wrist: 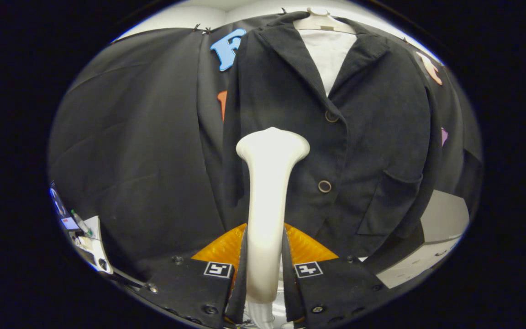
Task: Iron the clothes twice with a garment steamer, once on the left side and once on the right side.
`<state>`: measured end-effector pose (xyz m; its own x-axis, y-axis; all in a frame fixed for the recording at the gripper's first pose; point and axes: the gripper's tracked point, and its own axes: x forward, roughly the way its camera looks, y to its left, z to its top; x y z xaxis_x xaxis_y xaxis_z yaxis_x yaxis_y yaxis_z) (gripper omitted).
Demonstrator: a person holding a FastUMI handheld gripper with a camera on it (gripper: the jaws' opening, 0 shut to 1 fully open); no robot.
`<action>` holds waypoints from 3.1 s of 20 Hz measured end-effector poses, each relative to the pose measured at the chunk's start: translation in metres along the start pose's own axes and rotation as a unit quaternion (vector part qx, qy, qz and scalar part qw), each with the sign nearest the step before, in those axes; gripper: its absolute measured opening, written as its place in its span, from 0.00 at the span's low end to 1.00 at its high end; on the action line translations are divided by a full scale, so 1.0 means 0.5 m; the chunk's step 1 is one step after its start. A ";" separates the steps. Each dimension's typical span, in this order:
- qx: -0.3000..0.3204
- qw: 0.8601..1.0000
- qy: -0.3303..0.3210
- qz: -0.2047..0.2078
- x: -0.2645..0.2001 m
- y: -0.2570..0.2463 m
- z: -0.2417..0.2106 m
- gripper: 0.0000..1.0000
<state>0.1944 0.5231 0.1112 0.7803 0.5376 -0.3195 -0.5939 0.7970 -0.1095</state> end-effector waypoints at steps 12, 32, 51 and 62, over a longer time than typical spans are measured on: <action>0.003 0.999 0.049 -0.003 0.024 -0.021 -0.132 0.37; 0.076 0.994 0.068 -0.043 -0.127 -0.175 -0.250 0.36; 0.149 0.979 0.038 -0.133 -0.566 -0.610 -0.454 0.37; 0.224 0.955 0.047 -0.187 -0.805 -0.799 -0.649 0.37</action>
<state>0.0539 -0.1010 -0.0218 0.8881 0.1820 -0.4220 -0.1173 0.9776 0.1748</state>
